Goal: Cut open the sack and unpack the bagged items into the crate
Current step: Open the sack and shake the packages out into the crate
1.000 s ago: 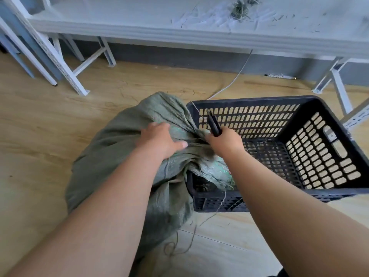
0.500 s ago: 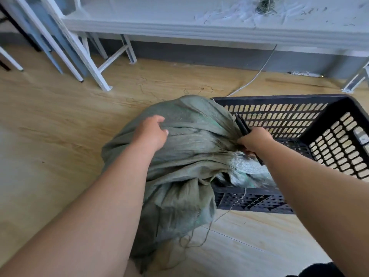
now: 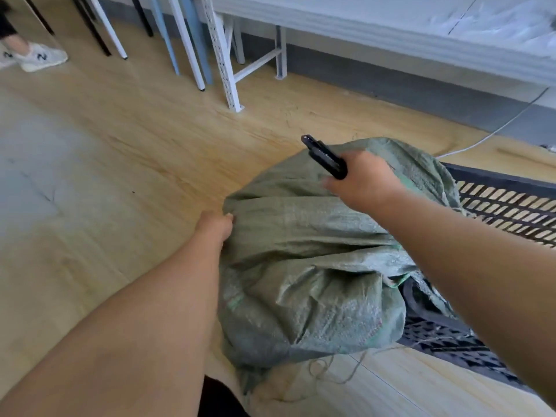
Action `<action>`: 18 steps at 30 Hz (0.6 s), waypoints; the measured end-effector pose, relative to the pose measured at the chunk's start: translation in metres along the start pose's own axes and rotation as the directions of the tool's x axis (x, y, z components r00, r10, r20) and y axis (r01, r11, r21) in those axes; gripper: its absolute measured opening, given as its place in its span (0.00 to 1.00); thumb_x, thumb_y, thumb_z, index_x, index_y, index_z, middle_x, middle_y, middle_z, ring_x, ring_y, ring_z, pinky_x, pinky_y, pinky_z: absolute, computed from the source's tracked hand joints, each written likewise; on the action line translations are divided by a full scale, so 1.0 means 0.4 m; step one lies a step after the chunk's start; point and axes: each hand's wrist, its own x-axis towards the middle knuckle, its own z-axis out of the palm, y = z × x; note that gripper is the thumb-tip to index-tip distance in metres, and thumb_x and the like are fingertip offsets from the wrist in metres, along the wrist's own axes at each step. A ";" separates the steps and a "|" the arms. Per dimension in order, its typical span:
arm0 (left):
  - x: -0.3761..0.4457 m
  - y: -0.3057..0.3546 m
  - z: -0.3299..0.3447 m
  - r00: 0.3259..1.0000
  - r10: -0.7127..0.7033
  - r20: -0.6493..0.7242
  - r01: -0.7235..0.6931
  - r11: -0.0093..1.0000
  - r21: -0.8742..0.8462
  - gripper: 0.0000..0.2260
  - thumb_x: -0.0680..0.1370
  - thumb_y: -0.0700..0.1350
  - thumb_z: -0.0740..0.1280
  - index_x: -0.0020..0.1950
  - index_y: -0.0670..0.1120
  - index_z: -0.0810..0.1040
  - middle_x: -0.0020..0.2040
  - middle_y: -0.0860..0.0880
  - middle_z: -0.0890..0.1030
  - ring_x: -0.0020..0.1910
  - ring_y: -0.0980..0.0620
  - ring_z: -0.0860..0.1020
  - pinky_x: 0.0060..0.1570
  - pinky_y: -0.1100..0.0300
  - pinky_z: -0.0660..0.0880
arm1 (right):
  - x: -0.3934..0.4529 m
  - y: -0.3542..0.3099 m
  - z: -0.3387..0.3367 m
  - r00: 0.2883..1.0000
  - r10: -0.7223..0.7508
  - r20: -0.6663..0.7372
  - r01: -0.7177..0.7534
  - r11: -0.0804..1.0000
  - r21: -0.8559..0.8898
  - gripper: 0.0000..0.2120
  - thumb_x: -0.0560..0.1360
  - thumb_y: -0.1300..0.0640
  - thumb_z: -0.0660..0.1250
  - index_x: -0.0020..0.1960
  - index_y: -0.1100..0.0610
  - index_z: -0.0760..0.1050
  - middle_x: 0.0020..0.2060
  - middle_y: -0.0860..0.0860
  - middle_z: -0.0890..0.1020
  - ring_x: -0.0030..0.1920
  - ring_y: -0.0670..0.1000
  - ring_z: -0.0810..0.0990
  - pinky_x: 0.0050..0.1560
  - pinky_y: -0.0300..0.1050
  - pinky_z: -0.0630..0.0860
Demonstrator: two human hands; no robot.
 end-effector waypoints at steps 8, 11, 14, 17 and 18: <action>0.051 -0.051 -0.004 0.932 -0.154 0.328 0.266 0.906 -0.330 0.30 0.76 0.59 0.67 0.68 0.39 0.71 0.65 0.42 0.75 0.62 0.42 0.74 0.61 0.50 0.73 | 0.064 -0.134 0.182 0.963 -0.025 0.269 0.050 0.995 -0.084 0.19 0.77 0.50 0.65 0.66 0.54 0.71 0.46 0.55 0.82 0.45 0.56 0.82 0.42 0.47 0.79; 0.048 -0.048 0.005 0.921 -0.129 0.367 0.242 0.928 -0.282 0.15 0.78 0.45 0.68 0.57 0.35 0.77 0.54 0.42 0.78 0.51 0.43 0.78 0.45 0.55 0.73 | 0.079 -0.127 0.197 0.951 0.009 0.308 0.020 0.996 -0.091 0.22 0.78 0.50 0.64 0.70 0.50 0.66 0.49 0.55 0.81 0.46 0.56 0.81 0.43 0.48 0.78; 0.047 -0.037 0.003 0.935 -0.070 0.349 0.179 0.940 -0.290 0.05 0.77 0.36 0.64 0.44 0.35 0.77 0.45 0.40 0.78 0.32 0.47 0.73 0.29 0.59 0.69 | 0.087 -0.110 0.206 0.949 0.052 0.311 -0.055 0.998 0.002 0.27 0.78 0.49 0.64 0.74 0.47 0.61 0.56 0.54 0.79 0.51 0.56 0.81 0.52 0.51 0.79; 0.030 0.024 -0.010 0.922 0.097 0.374 0.083 0.896 -0.436 0.14 0.78 0.33 0.57 0.59 0.41 0.77 0.50 0.42 0.78 0.33 0.50 0.73 0.22 0.68 0.69 | 0.108 -0.099 0.200 0.994 0.042 0.098 -0.046 0.998 0.037 0.26 0.77 0.46 0.64 0.74 0.48 0.63 0.63 0.53 0.75 0.57 0.56 0.78 0.53 0.46 0.75; 0.018 0.056 -0.016 0.922 0.166 0.350 0.033 0.867 -0.497 0.16 0.77 0.32 0.57 0.59 0.43 0.78 0.49 0.44 0.78 0.34 0.51 0.73 0.20 0.72 0.67 | 0.116 -0.099 0.192 0.999 0.023 0.037 -0.024 0.999 0.047 0.27 0.77 0.45 0.64 0.73 0.48 0.63 0.65 0.52 0.73 0.60 0.56 0.76 0.54 0.46 0.73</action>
